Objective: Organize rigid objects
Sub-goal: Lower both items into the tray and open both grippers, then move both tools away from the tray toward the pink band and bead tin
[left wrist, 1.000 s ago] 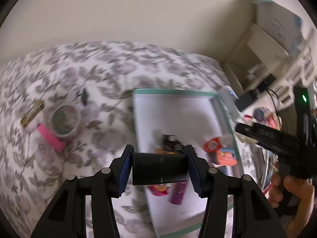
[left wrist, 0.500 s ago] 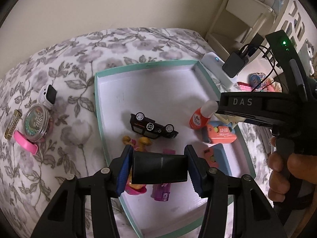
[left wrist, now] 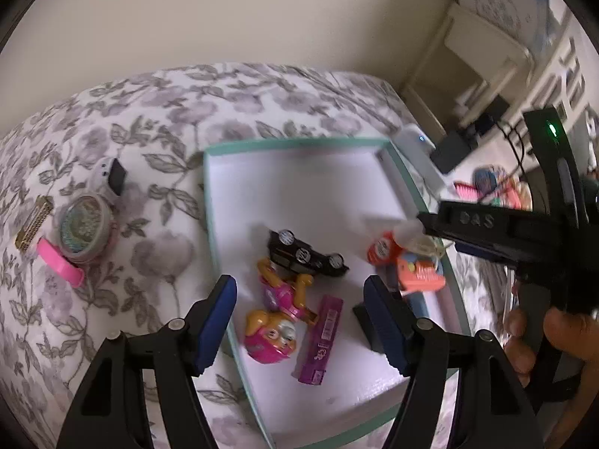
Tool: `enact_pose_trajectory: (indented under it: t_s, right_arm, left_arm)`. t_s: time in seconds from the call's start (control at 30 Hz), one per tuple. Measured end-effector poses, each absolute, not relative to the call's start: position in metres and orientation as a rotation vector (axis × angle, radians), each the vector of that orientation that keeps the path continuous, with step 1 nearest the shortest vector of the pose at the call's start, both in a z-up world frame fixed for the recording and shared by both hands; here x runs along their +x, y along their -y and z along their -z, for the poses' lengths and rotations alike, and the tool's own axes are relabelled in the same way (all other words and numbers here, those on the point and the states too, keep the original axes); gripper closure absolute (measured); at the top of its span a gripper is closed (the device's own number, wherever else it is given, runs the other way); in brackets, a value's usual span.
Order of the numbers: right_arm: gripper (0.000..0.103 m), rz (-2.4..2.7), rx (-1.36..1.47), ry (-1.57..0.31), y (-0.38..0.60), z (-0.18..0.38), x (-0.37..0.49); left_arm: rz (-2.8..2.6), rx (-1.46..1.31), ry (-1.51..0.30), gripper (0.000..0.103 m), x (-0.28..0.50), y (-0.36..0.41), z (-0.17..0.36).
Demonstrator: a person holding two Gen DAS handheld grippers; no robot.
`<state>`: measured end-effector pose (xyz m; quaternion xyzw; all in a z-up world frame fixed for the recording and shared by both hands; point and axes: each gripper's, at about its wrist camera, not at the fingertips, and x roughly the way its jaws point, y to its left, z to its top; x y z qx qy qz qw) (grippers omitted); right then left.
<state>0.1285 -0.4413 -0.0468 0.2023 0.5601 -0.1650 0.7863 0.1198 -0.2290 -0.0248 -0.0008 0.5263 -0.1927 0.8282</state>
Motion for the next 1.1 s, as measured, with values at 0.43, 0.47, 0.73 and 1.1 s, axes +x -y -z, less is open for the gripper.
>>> enact_pose_trajectory:
  t_s: [0.43, 0.47, 0.73, 1.1]
  right_arm:
    - [0.022, 0.272, 0.333, -1.128, 0.408, 0.016, 0.138]
    - [0.022, 0.262, 0.326, -1.124, 0.404, 0.014, 0.14]
    - [0.021, 0.198, 0.245, -1.09, 0.368, 0.0, 0.149]
    - [0.003, 0.094, 0.198, -1.042, 0.315, -0.019, 0.158]
  left_arm:
    - [0.26, -0.141, -1.05, 0.022, 0.142, 0.172, 0.007]
    - [0.248, -0.146, -1.047, 0.021, 0.143, 0.168, 0.007]
    - [0.116, -0.236, -1.018, 0.011, 0.155, 0.117, 0.002]
    - [-0.091, -0.381, -1.001, 0.01, 0.165, 0.035, 0.001]
